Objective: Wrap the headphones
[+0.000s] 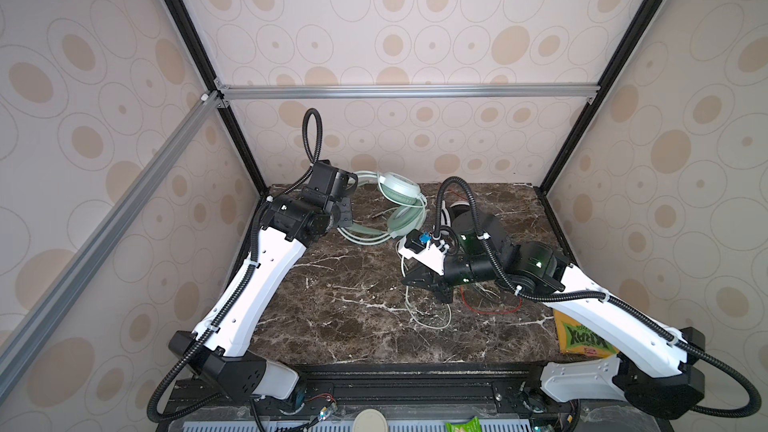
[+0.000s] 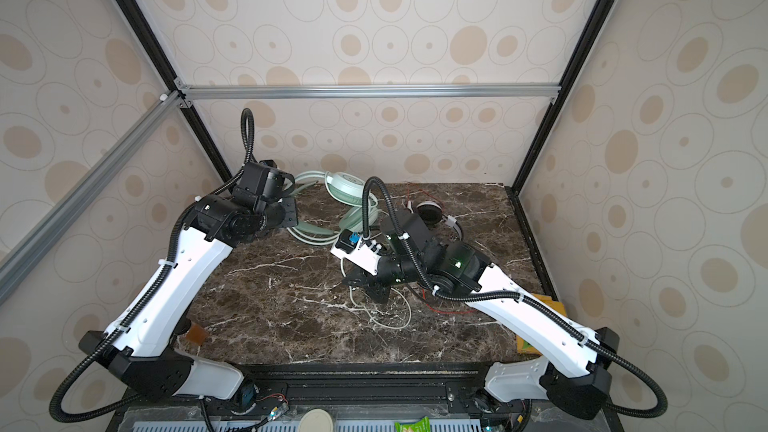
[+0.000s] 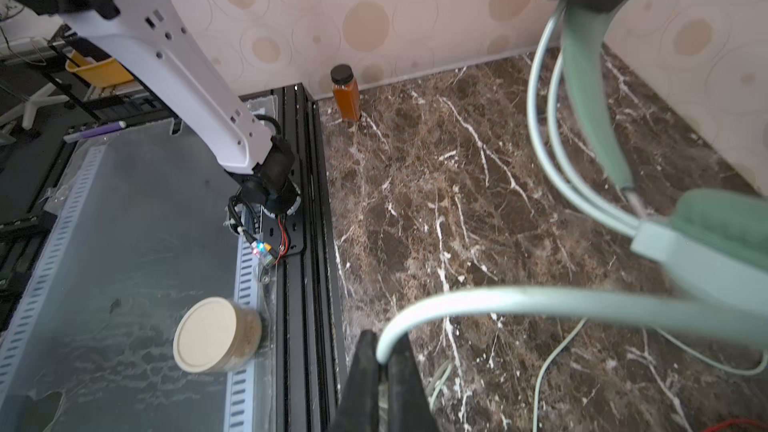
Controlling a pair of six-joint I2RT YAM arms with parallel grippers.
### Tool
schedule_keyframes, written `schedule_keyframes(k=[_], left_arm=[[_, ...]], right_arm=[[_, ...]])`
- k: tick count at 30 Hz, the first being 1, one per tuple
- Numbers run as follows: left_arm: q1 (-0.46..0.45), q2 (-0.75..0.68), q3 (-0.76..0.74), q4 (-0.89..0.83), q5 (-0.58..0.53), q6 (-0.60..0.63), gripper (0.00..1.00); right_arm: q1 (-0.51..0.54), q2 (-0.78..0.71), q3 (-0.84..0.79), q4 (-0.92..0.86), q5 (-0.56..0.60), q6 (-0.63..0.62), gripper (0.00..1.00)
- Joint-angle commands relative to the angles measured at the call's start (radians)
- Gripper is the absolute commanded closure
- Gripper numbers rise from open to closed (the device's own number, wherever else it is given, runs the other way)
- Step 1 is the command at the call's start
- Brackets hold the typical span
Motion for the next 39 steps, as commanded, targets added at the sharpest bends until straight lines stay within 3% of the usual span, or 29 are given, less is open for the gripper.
schedule_keyframes(k=[1, 6, 12, 20, 24, 28, 34, 39], left_arm=[[0.019, 0.011, 0.097, 0.039, -0.01, -0.028, 1.0], [0.039, 0.049, 0.143, 0.02, 0.002, -0.025, 1.0], [0.082, 0.056, 0.195, 0.03, 0.14, -0.029, 1.0], [0.097, 0.103, 0.223, 0.055, 0.17, -0.066, 1.0], [0.096, 0.137, 0.242, 0.054, 0.103, -0.075, 1.0], [0.098, 0.163, 0.256, 0.041, -0.031, -0.062, 1.0], [0.113, 0.266, 0.309, 0.012, -0.231, -0.035, 1.0], [0.113, 0.353, 0.373, -0.028, -0.312, -0.058, 1.0]], right_arm=[[0.005, -0.053, -0.041, -0.093, -0.024, -0.017, 1.0], [0.024, -0.079, -0.067, -0.162, -0.013, -0.01, 1.0], [0.024, -0.149, -0.156, -0.191, 0.068, 0.003, 1.0], [0.037, -0.155, -0.159, -0.199, -0.017, 0.034, 1.0], [0.083, -0.133, -0.101, -0.241, 0.0, 0.029, 1.0], [0.141, -0.119, -0.047, -0.284, 0.063, 0.029, 1.0], [0.165, -0.13, -0.039, -0.286, 0.068, 0.035, 1.0], [0.184, -0.125, -0.026, -0.289, 0.078, 0.037, 1.0]])
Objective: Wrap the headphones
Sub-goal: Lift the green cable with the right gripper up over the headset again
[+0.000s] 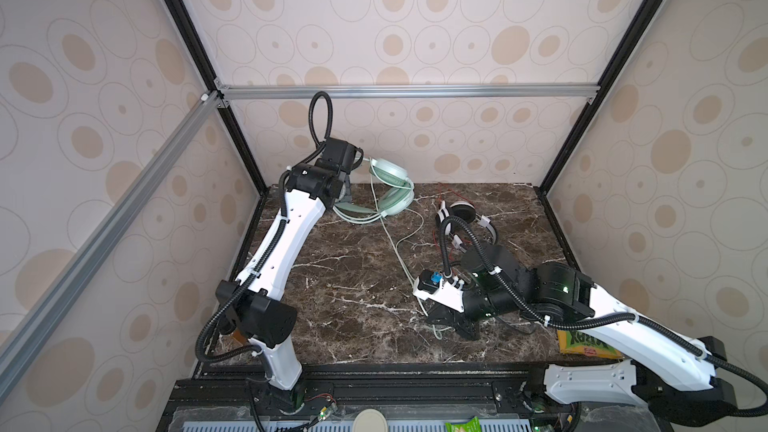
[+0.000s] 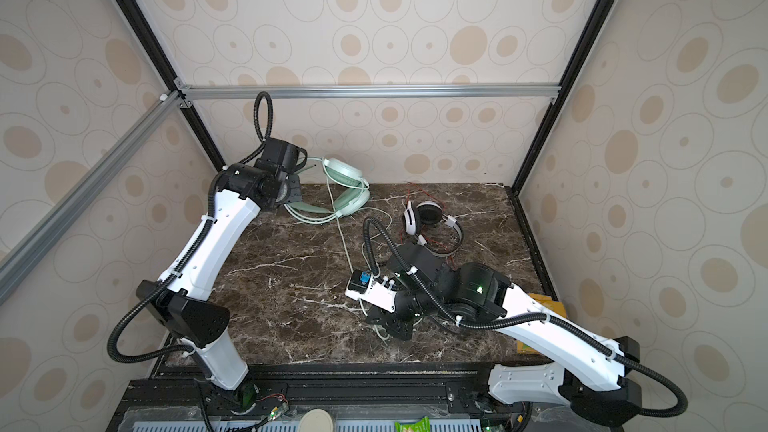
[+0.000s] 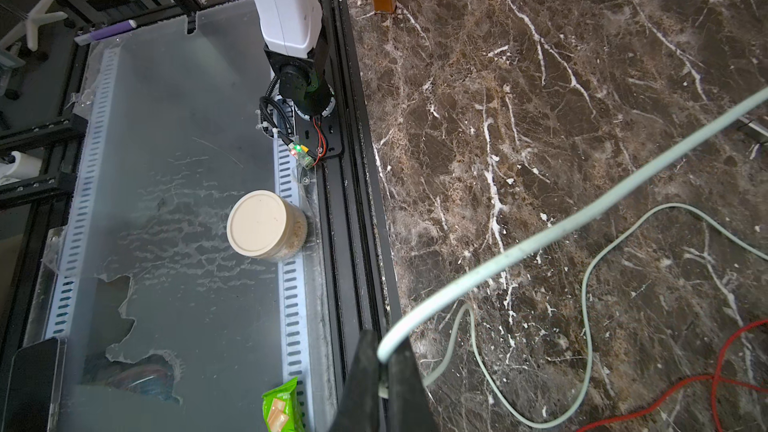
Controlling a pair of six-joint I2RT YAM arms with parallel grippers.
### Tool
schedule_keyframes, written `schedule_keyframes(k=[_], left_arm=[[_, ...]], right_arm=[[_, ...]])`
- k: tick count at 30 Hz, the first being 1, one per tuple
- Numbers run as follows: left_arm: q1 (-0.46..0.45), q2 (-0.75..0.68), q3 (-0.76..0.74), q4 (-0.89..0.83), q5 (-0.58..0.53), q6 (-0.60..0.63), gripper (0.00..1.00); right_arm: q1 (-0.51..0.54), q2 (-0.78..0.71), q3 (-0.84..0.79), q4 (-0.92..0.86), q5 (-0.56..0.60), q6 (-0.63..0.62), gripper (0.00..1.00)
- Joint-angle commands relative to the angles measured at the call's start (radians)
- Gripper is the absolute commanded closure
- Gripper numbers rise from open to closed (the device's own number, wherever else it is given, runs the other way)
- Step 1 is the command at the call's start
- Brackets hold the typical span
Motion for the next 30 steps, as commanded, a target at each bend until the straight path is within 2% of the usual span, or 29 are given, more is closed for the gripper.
schedule_keyframes(k=[1, 4, 7, 14, 16, 19, 24, 30], left_arm=[[0.019, 0.016, 0.051, 0.053, -0.191, -0.05, 1.0], [-0.002, 0.0, -0.017, 0.066, -0.313, -0.035, 1.0], [-0.025, -0.035, -0.109, 0.074, -0.412, -0.024, 1.0], [-0.167, -0.176, -0.4, 0.189, -0.495, 0.085, 1.0], [-0.201, -0.216, -0.459, 0.2, -0.488, 0.109, 1.0], [-0.249, -0.295, -0.561, 0.256, -0.411, 0.192, 1.0], [-0.311, -0.418, -0.681, 0.305, -0.248, 0.261, 1.0], [-0.39, -0.442, -0.72, 0.283, -0.155, 0.27, 1.0]], right_arm=[[0.034, -0.003, 0.036, -0.051, -0.027, -0.006, 1.0], [0.037, 0.002, 0.071, -0.063, 0.02, -0.009, 1.0], [0.036, 0.028, 0.135, -0.098, 0.147, -0.019, 1.0], [0.031, 0.116, 0.319, -0.136, 0.496, -0.134, 1.0], [0.014, 0.138, 0.357, -0.111, 0.544, -0.168, 1.0], [-0.061, 0.15, 0.374, -0.035, 0.548, -0.217, 1.0], [-0.221, 0.166, 0.355, 0.119, 0.449, -0.266, 1.0], [-0.273, 0.237, 0.351, 0.259, 0.375, -0.323, 1.0]])
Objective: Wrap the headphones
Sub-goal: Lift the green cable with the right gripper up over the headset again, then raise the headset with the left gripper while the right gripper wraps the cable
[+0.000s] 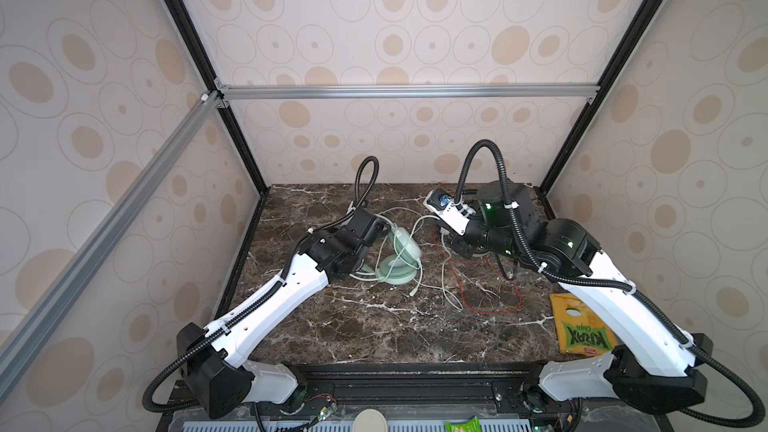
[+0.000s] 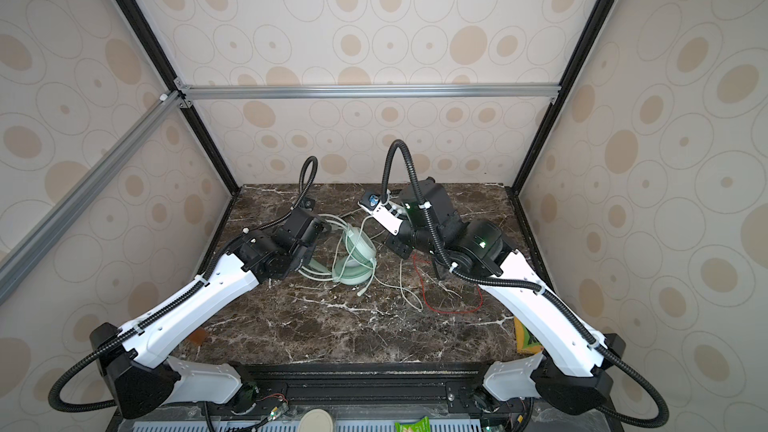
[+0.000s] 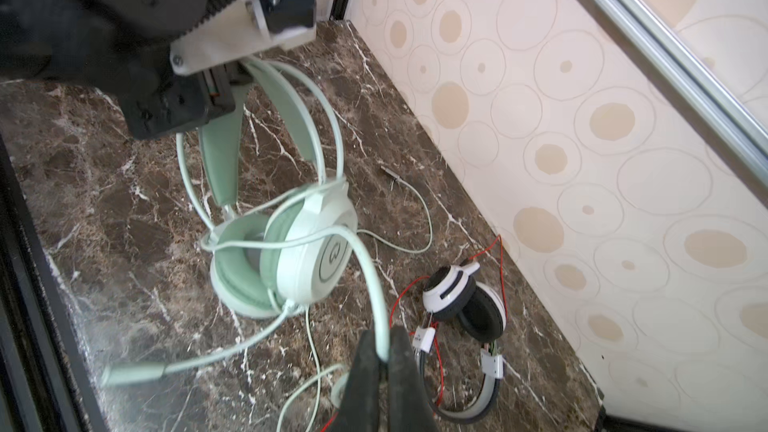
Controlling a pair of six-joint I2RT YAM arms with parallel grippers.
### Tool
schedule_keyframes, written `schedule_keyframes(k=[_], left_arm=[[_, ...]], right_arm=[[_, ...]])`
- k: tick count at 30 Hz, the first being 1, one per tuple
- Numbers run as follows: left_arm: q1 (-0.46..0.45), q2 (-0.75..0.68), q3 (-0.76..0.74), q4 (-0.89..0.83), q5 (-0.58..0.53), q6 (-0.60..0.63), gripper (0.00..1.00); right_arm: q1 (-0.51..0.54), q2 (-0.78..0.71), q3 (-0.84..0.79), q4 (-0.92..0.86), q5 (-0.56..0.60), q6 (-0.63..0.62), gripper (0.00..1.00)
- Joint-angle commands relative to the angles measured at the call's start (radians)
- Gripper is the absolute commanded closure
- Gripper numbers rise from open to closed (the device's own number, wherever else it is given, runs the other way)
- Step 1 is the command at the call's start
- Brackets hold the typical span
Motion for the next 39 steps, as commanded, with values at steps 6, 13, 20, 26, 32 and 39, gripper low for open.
schedule_keyframes(k=[6, 13, 20, 26, 32, 39], left_arm=[[-0.061, -0.043, -0.039, 0.053, 0.109, -0.002, 1.0], [-0.061, -0.092, -0.054, 0.06, 0.136, -0.032, 1.0], [-0.06, -0.165, -0.041, 0.104, 0.276, -0.033, 1.0], [-0.033, -0.16, 0.064, 0.098, 0.388, -0.083, 1.0], [0.085, -0.112, 0.184, 0.064, 0.467, -0.108, 1.0], [0.192, -0.065, 0.362, 0.014, 0.521, -0.094, 1.0]], right_arm=[[-0.126, 0.12, 0.042, 0.18, -0.179, -0.002, 1.0], [-0.285, 0.2, -0.002, 0.254, -0.306, 0.127, 1.0], [-0.381, 0.277, -0.077, 0.321, -0.536, 0.257, 1.0], [-0.39, 0.301, -0.211, 0.485, -0.834, 0.382, 0.91], [-0.4, 0.214, -0.378, 0.551, -0.888, 0.45, 0.35], [-0.497, -0.139, -0.764, 0.792, -0.842, 0.615, 0.2]])
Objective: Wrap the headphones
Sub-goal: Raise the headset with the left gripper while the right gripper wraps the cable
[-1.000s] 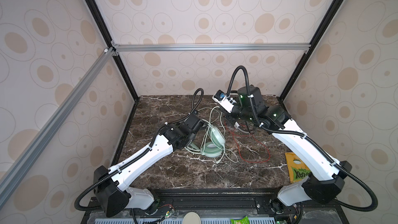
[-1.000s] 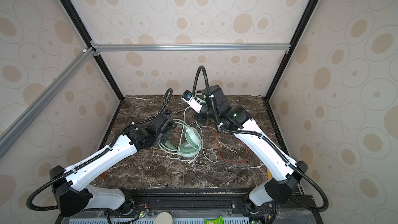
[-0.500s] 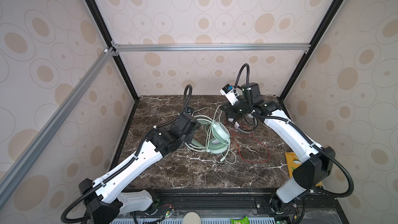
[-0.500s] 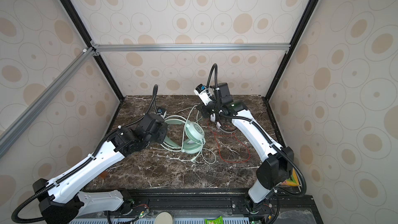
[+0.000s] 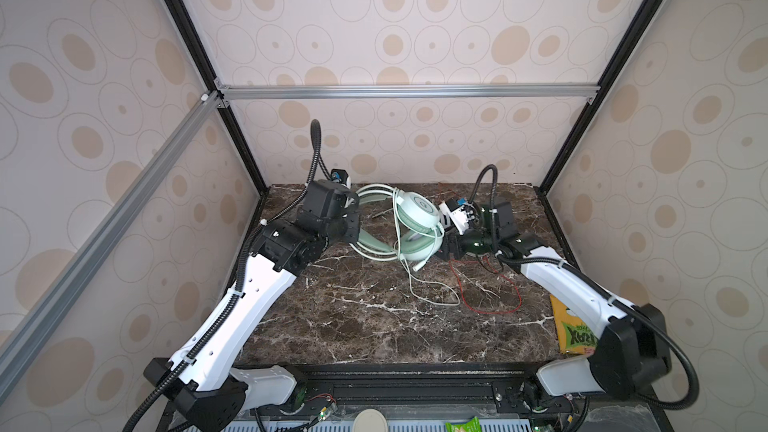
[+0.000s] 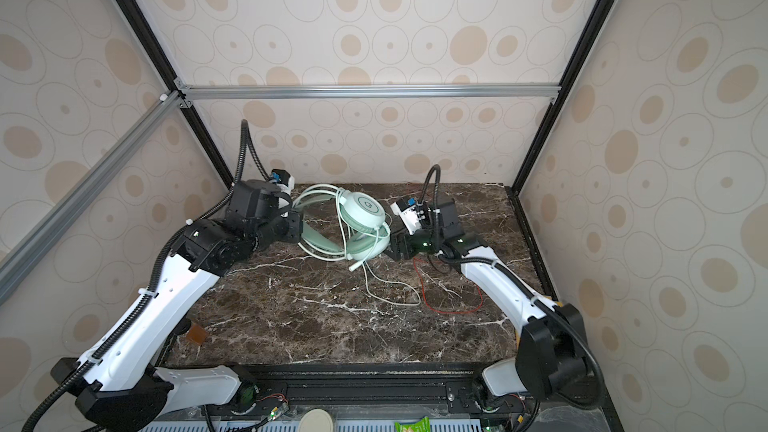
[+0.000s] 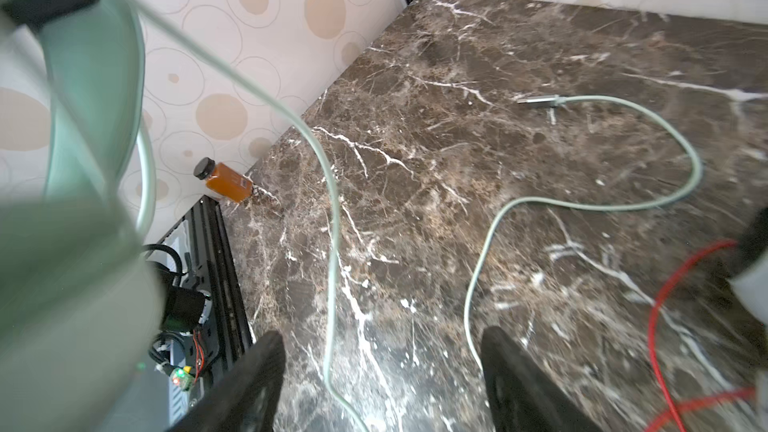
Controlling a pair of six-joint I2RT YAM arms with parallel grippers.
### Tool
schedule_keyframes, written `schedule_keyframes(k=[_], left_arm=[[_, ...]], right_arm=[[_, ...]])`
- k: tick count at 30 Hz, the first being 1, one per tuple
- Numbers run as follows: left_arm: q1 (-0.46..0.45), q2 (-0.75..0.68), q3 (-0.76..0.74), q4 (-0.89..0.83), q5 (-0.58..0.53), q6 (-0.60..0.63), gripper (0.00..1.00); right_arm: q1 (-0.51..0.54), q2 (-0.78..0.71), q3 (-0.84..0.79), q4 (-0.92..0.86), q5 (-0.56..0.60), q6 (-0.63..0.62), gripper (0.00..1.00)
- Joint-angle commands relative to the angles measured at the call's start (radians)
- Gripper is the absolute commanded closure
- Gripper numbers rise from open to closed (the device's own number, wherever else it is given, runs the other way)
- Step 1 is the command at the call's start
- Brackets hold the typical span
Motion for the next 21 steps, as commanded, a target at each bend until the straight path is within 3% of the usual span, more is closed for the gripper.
schedule_keyframes(k=[1, 4, 11, 16, 21], left_arm=[[0.013, 0.02, 0.159, 0.011, 0.06, -0.031, 1.0], [0.013, 0.061, 0.288, -0.009, 0.073, -0.034, 1.0], [0.013, 0.183, 0.553, -0.054, 0.093, -0.035, 1.0], [0.012, 0.212, 0.584, -0.044, 0.112, -0.04, 1.0], [0.012, 0.216, 0.59, -0.043, 0.105, -0.039, 1.0]], right_arm=[[-0.042, -0.155, -0.086, 0.131, -0.012, 0.084, 0.2], [-0.045, -0.207, -0.108, 0.059, -0.035, 0.052, 0.2], [-0.044, -0.189, -0.153, 0.085, -0.165, 0.073, 0.2], [-0.037, -0.152, -0.16, 0.12, -0.112, 0.043, 0.2], [-0.017, -0.131, -0.151, 0.12, 0.036, -0.009, 0.2]])
